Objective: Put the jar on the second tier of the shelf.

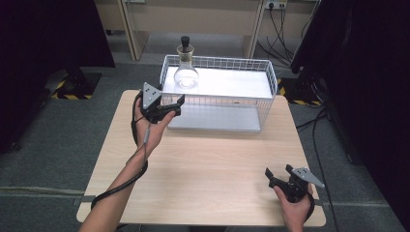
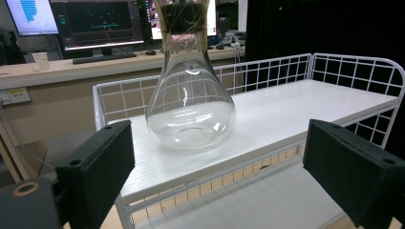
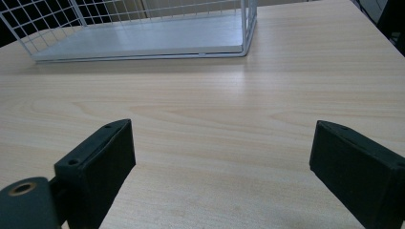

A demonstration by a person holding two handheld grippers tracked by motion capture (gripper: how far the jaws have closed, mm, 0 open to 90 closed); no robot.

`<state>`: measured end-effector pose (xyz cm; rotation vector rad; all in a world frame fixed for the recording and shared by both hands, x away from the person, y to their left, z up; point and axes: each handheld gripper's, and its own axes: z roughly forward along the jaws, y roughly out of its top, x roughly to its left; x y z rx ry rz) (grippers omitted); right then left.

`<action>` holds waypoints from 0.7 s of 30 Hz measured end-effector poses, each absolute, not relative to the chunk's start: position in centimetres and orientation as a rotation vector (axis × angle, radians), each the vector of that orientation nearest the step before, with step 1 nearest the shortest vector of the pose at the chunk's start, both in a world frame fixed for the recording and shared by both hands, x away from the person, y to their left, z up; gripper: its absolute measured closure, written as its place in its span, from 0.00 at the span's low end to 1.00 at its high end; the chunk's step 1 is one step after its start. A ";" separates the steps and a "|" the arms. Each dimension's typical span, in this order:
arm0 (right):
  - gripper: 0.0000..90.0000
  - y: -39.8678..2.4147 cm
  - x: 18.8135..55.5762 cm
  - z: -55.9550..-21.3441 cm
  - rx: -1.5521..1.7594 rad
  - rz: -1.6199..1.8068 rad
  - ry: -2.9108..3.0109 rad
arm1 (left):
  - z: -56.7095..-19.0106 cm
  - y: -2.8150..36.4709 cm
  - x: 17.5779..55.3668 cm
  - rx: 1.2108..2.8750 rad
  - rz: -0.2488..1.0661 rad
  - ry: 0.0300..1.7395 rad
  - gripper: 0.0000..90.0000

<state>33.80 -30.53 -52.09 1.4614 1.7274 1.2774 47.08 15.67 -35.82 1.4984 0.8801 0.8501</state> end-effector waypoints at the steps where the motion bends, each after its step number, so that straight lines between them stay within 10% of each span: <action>1: 0.09 -30.5 33.8 -52.1 1.462 1.277 1.728 | -35.9 15.7 47.0 1.501 0.849 0.879 0.11; 21: 0.09 -30.5 33.8 -52.1 1.461 1.277 1.727 | -38.4 16.7 45.5 1.518 0.830 0.891 0.11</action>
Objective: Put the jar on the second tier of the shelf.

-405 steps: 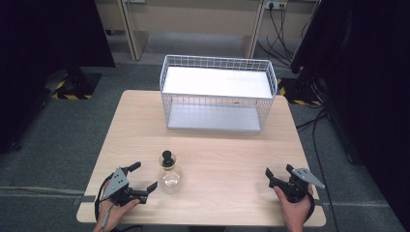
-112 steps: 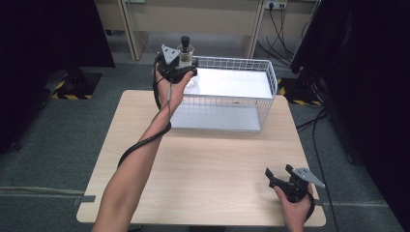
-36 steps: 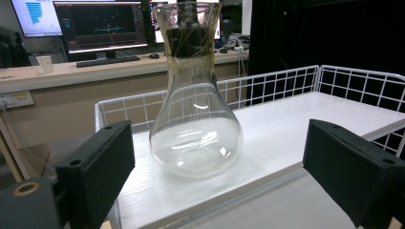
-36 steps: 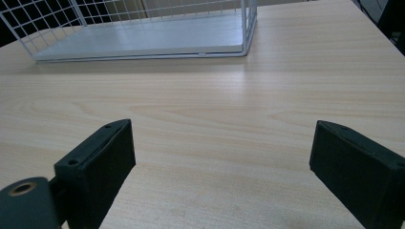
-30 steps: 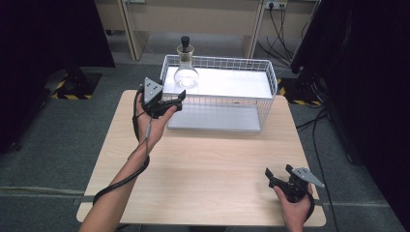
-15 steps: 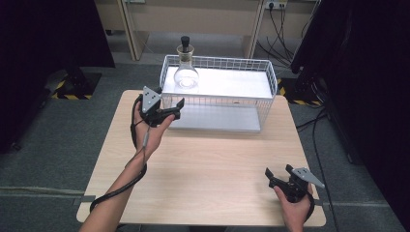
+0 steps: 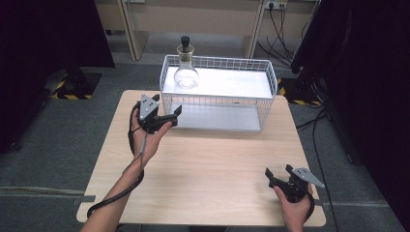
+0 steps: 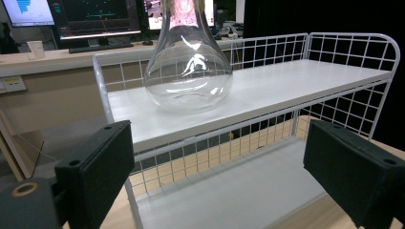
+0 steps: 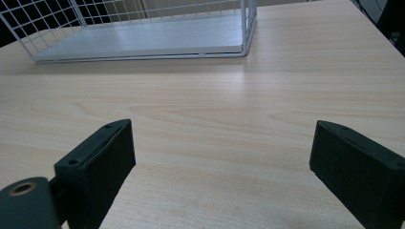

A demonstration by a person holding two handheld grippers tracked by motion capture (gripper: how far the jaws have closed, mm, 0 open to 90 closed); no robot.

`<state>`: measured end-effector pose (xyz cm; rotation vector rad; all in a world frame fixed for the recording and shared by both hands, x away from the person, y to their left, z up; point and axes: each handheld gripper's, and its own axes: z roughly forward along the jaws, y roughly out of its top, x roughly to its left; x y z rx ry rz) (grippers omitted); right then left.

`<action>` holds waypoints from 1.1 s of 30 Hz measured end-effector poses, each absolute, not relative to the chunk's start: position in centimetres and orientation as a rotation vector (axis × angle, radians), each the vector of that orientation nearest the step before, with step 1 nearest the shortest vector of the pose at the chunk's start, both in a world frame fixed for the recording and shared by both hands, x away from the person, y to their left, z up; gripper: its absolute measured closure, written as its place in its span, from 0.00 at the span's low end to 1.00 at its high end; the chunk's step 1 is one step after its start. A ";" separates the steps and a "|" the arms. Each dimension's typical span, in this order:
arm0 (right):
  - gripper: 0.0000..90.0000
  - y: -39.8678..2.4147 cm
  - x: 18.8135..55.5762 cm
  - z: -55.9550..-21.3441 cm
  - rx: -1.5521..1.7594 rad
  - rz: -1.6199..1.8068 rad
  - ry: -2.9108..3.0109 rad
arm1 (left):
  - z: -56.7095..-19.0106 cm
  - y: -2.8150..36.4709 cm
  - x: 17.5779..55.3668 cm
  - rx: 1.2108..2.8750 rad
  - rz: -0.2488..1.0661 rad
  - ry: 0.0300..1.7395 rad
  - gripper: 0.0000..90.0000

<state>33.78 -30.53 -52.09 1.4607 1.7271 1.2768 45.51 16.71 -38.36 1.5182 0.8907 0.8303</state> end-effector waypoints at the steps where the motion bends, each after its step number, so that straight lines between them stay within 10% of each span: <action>1: 0.09 -30.5 33.8 -52.1 1.461 1.277 1.727 | -38.5 16.8 45.4 1.519 0.829 0.892 0.11; 33: 0.09 -30.5 33.8 -52.1 1.460 1.273 1.728 | -42.3 18.8 42.8 1.556 0.811 0.911 0.09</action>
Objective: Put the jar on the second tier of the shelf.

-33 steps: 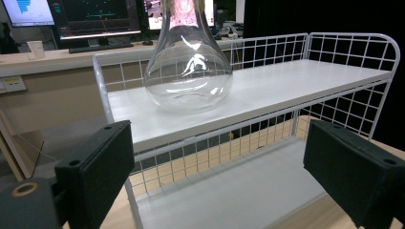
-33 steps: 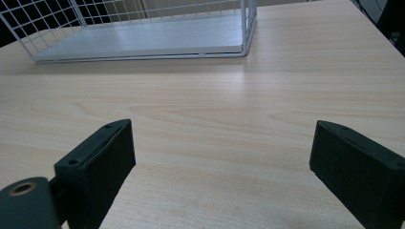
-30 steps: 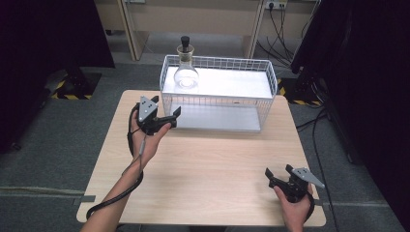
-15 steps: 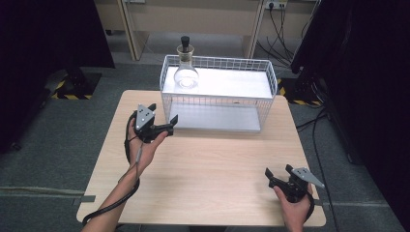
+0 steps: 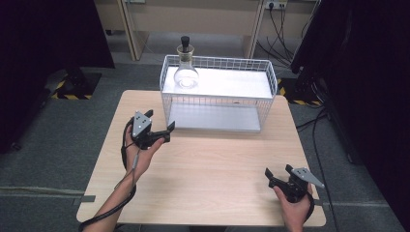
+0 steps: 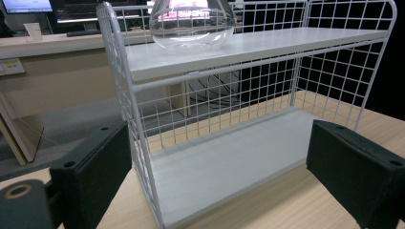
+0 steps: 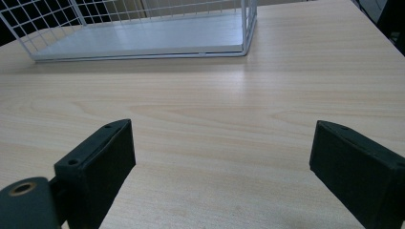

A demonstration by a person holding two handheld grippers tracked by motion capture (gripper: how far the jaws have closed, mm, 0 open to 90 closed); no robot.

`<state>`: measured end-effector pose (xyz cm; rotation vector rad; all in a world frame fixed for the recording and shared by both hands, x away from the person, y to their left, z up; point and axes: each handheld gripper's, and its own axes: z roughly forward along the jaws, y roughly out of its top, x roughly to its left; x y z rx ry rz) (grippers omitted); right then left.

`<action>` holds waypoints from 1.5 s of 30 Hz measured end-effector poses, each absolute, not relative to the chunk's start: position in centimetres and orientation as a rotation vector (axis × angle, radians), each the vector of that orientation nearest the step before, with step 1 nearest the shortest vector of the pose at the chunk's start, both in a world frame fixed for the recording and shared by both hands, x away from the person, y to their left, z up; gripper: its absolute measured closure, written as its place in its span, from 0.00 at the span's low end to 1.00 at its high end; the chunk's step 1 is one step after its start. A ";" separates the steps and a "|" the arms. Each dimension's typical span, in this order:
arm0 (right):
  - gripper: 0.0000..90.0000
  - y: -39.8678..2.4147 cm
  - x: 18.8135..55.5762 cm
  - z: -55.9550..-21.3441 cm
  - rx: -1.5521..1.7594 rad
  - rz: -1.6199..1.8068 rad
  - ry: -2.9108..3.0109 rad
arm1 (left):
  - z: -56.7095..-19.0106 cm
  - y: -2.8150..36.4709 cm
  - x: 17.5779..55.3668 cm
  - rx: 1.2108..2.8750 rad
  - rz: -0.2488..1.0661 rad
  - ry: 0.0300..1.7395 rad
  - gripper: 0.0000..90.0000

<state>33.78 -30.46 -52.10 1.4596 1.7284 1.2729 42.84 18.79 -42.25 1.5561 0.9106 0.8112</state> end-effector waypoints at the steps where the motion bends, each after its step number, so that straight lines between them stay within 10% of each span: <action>1: 0.09 -30.5 33.8 -52.1 1.459 1.273 1.728 | -42.4 18.9 42.8 1.556 0.811 0.912 0.09; 45: 0.09 -30.4 33.7 -52.1 1.459 1.275 1.728 | -49.5 20.8 38.0 1.610 0.730 0.935 0.08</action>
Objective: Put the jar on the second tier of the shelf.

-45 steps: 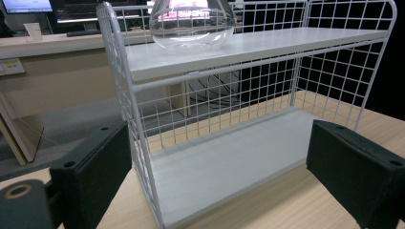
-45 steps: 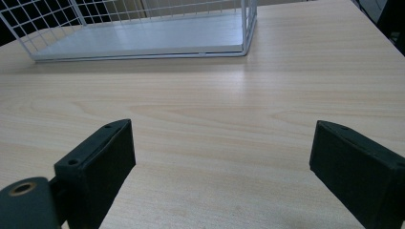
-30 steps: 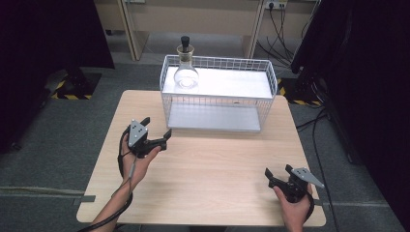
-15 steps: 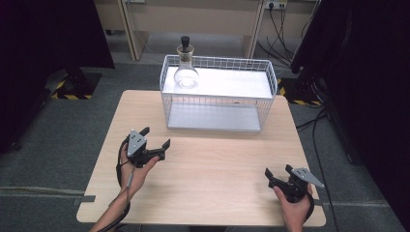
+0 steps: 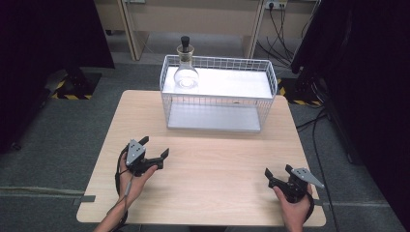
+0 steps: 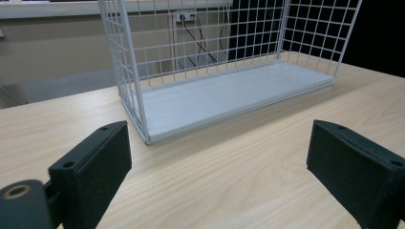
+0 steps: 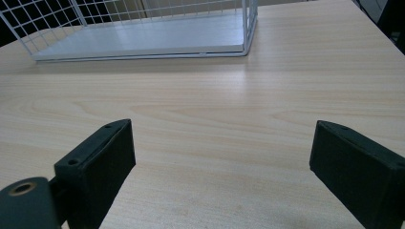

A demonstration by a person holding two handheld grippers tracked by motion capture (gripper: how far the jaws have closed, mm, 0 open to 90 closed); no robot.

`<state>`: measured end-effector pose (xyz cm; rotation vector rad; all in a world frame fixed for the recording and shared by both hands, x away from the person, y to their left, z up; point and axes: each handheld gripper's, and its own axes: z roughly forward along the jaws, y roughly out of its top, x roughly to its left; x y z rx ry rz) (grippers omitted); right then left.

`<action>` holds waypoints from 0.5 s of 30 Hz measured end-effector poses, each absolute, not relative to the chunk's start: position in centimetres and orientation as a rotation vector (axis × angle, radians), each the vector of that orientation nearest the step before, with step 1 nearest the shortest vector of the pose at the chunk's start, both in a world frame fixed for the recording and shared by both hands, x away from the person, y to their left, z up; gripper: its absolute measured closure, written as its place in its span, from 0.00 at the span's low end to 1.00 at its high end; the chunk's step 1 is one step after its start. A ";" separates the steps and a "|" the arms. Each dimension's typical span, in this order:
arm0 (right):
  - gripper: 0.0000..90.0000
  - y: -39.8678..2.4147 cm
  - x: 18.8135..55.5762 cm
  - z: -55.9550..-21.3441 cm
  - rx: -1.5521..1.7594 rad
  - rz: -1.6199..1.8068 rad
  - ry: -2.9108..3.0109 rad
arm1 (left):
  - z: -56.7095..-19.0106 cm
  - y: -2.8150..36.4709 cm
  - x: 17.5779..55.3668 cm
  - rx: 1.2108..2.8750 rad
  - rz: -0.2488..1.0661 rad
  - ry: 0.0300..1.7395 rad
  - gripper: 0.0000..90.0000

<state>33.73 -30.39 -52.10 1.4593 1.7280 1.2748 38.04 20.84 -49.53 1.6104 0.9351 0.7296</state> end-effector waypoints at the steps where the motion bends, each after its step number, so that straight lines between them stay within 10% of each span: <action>1: 0.09 -30.4 33.7 -52.1 1.459 1.275 1.728 | -49.7 20.9 38.0 1.613 0.727 0.938 0.08; 15: 0.09 -30.4 33.7 -52.1 1.459 1.273 1.728 | -51.6 22.2 37.1 1.639 0.712 0.974 0.08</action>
